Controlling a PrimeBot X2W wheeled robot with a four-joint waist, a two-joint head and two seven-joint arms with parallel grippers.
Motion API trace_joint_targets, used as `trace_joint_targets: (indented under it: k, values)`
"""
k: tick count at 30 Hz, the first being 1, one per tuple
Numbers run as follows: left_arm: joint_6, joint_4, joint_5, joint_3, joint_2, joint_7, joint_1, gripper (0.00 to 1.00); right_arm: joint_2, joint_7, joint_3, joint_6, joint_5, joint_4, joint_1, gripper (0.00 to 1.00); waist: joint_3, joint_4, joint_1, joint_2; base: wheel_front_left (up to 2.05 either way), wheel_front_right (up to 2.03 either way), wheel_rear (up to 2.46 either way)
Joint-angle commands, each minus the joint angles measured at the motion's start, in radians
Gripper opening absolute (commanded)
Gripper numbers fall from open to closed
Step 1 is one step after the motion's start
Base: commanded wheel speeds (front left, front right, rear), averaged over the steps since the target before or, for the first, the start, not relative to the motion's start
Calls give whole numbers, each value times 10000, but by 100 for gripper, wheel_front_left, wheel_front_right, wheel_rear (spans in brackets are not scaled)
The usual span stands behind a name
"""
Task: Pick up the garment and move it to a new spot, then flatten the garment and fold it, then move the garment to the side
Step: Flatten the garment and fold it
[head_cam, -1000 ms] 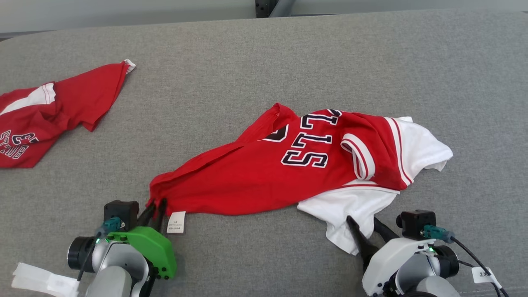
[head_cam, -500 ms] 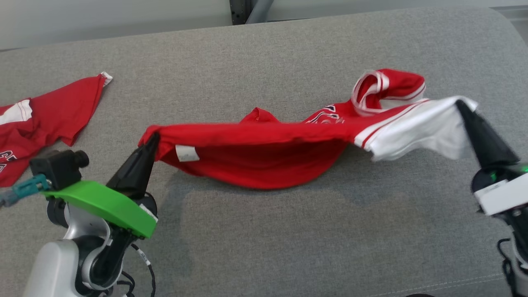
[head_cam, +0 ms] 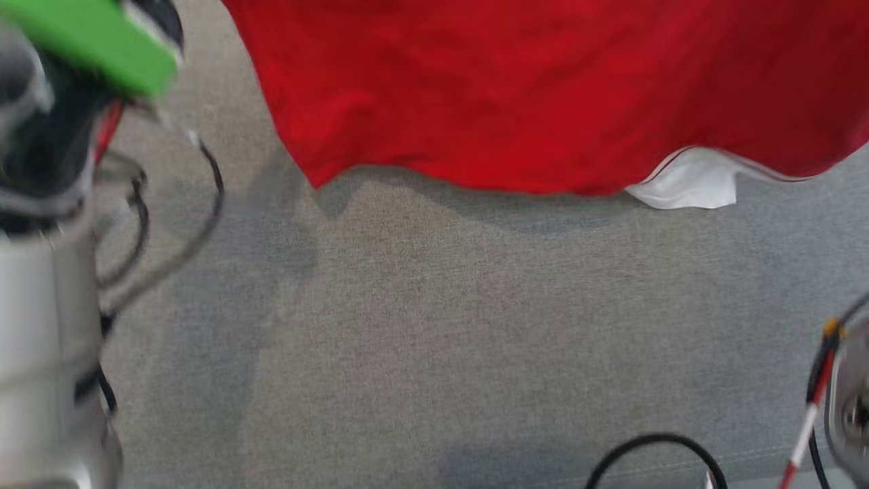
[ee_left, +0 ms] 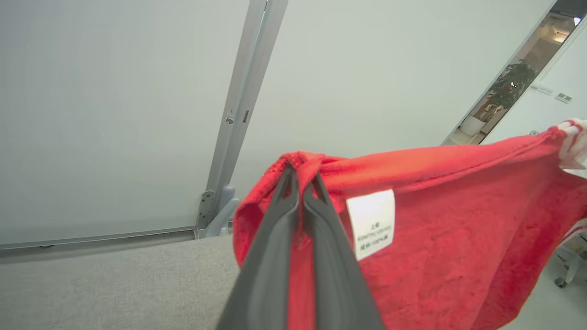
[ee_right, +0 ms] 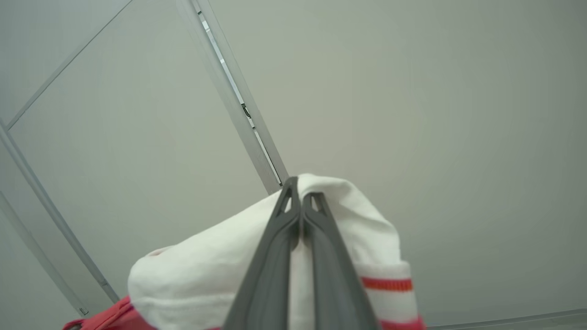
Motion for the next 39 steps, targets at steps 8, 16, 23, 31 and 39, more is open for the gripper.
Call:
trace_joint_targets:
  k: [8,16,23,31,39]
  values:
    - [-56,4501,1990,-202,-448,-2566,-4886,0,1077,-2111,437,0,-3484,4756,-5396,0,2791,395,-1,-1,0,0,0]
    - [-1147,7979,3332,134,-707,-8538,-7613,0,1277,-6484,2237,-9,-3480,8186,-8169,0,3592,213,-1,-1,0,0,0]
    - [-1771,9399,3194,-924,-552,-8780,-5893,0,849,-7568,4169,-1,-1683,8475,-5808,0,3449,23,-1,-1,0,0,0]
    - [-1782,6772,1002,-2589,66,-8761,-1603,0,-1503,-7342,5460,2,1288,5085,-257,0,2414,295,-1,-1,0,0,0]
    - [-1267,4190,1242,-2789,1024,-8761,3951,0,-2901,-6181,4201,0,2761,1495,6627,0,594,409,-1,-1,0,0,0]
